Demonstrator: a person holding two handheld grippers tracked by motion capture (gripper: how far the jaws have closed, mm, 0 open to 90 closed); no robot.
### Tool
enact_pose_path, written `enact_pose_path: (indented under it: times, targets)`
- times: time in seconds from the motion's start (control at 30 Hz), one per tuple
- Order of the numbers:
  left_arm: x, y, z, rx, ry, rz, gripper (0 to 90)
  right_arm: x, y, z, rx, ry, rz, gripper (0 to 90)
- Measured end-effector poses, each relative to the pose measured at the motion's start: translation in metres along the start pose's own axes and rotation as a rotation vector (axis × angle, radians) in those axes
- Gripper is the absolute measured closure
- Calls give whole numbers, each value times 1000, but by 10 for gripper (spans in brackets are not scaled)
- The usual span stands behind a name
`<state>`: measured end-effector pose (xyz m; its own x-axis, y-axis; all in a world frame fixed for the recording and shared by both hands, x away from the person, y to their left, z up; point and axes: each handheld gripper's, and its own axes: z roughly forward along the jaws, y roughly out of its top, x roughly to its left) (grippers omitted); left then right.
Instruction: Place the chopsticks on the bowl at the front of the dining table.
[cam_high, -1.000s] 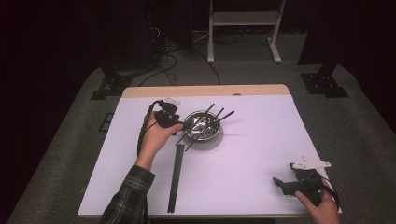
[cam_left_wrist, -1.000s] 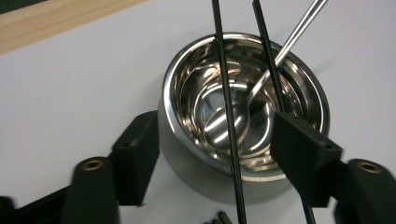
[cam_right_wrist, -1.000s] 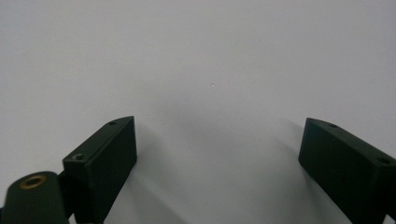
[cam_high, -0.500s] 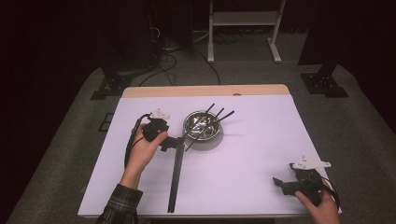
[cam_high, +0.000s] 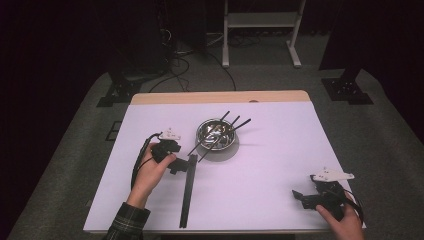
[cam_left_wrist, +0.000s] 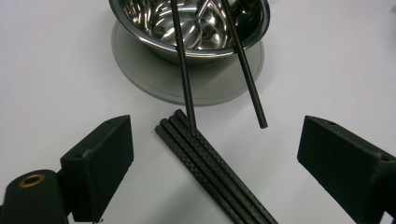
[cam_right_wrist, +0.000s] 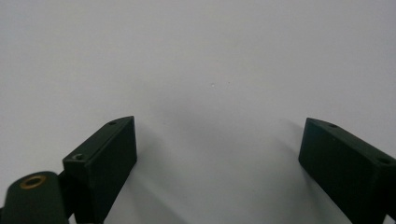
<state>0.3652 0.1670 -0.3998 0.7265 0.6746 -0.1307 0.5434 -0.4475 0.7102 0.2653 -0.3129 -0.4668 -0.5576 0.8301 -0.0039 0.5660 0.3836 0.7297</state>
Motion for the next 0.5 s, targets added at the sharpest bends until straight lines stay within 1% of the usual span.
enact_pose_path:
  times: [0.13, 0.33, 0.37, 0.5]
  targets:
    - [-5, 0, 3, 8, -5, 9, 96, 0, 0, 0, 0, 0, 0, 100]
    - [-15, 0, 14, 34, -35, 20, 96, 0, 0, 0, 0, 0, 0, 100]
    - [-16, 0, 15, 32, -39, 22, 96, 0, 0, 0, 0, 0, 1, 100]
    - [-21, 1, 17, 43, -43, 32, 96, 0, 0, 0, 0, 0, 1, 100]
